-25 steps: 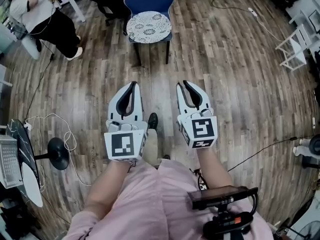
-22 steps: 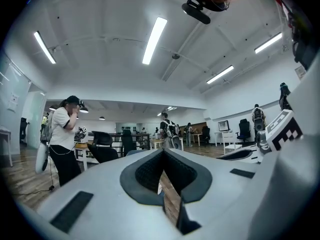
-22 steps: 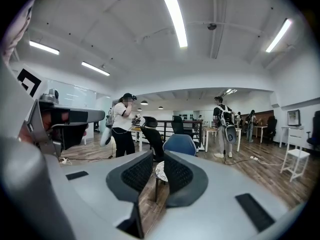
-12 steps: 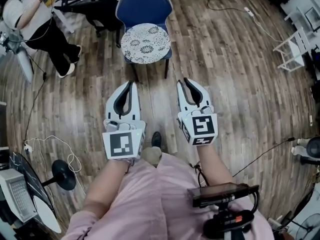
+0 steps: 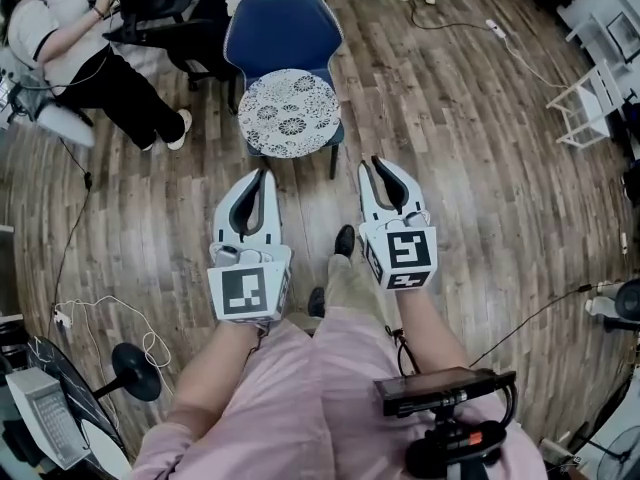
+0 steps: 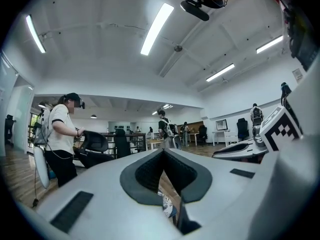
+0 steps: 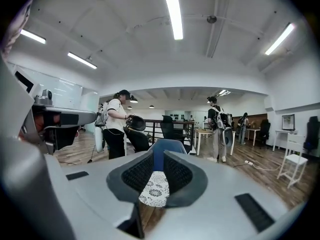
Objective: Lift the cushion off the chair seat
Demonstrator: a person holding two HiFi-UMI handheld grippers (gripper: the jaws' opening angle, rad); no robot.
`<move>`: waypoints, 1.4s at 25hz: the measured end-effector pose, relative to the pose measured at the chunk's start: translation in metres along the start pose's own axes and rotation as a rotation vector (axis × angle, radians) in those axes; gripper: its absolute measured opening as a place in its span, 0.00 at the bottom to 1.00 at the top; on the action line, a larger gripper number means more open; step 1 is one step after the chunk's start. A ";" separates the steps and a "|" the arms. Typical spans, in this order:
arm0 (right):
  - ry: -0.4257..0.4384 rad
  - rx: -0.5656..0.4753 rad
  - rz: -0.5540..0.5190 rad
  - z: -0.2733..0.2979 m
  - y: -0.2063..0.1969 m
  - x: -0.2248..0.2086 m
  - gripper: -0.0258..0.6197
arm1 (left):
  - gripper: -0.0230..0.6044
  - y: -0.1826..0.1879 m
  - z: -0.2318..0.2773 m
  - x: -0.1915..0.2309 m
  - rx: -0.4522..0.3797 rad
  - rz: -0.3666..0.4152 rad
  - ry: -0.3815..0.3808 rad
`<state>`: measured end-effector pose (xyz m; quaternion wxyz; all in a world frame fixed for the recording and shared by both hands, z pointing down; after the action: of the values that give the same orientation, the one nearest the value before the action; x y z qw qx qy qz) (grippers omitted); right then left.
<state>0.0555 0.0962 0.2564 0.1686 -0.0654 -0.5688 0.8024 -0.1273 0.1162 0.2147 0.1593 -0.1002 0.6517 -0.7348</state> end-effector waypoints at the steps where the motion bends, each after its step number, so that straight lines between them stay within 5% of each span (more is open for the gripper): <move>1: 0.000 0.004 0.005 0.009 0.000 -0.005 0.13 | 0.05 -0.002 0.010 0.002 0.007 0.001 0.000; 23: 0.085 0.042 0.010 0.258 0.059 -0.146 0.14 | 0.05 0.022 0.273 0.065 0.063 0.023 0.114; 35: 0.107 0.215 0.032 0.395 0.010 -0.153 0.17 | 0.05 -0.044 0.388 0.139 0.191 -0.041 0.104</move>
<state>0.0797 -0.3115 0.3694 0.1918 -0.0990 -0.4684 0.8568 -0.1233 -0.2892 0.3008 0.1190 -0.0594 0.5838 -0.8010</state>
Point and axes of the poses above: the fingertips, and each gripper's own axes: z forward along the fingers, x to its left, y out of its top, the point moved 4 cm from there along -z, backward along the fingers, and after that the axes turned 9 degrees about x, right-handed, at the moved point
